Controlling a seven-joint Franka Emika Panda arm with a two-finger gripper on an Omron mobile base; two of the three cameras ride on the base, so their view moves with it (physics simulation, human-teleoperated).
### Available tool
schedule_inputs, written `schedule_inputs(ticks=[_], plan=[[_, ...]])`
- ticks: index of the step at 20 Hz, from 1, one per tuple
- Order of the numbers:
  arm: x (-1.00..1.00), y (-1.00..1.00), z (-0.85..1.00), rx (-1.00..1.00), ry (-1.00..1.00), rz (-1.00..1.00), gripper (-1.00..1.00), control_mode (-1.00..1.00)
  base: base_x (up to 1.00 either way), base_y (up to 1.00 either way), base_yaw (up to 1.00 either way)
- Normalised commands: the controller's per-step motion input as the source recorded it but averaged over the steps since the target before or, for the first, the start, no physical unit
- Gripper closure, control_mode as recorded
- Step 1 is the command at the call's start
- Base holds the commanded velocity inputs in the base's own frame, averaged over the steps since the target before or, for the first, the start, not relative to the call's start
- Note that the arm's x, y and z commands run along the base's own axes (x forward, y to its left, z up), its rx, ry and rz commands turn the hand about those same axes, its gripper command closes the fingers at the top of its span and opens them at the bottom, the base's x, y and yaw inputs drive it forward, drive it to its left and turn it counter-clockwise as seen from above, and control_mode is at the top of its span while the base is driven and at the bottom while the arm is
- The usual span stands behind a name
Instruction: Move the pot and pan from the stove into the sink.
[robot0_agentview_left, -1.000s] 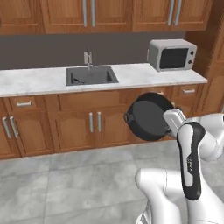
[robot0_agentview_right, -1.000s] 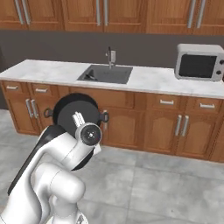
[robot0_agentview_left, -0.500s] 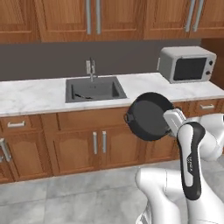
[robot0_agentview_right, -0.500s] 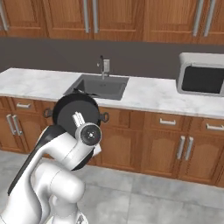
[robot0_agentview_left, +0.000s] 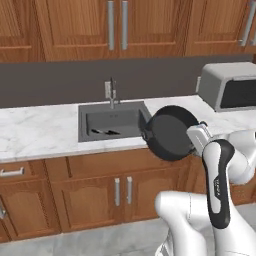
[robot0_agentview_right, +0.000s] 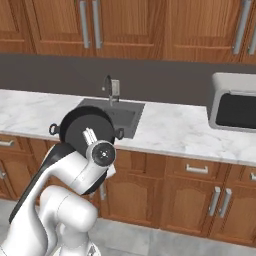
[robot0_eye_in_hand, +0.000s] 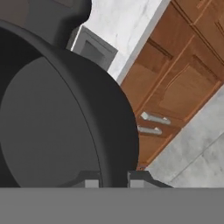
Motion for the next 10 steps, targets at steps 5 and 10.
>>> schedule_inputs(ticks=[5,10], plan=[[0.0,0.0,0.0,0.0,0.0,0.0,1.0,1.0,0.86,0.32,0.0],[0.0,0.0,0.0,0.0,0.0,0.0,1.0,1.0,0.5,0.25,0.0]])
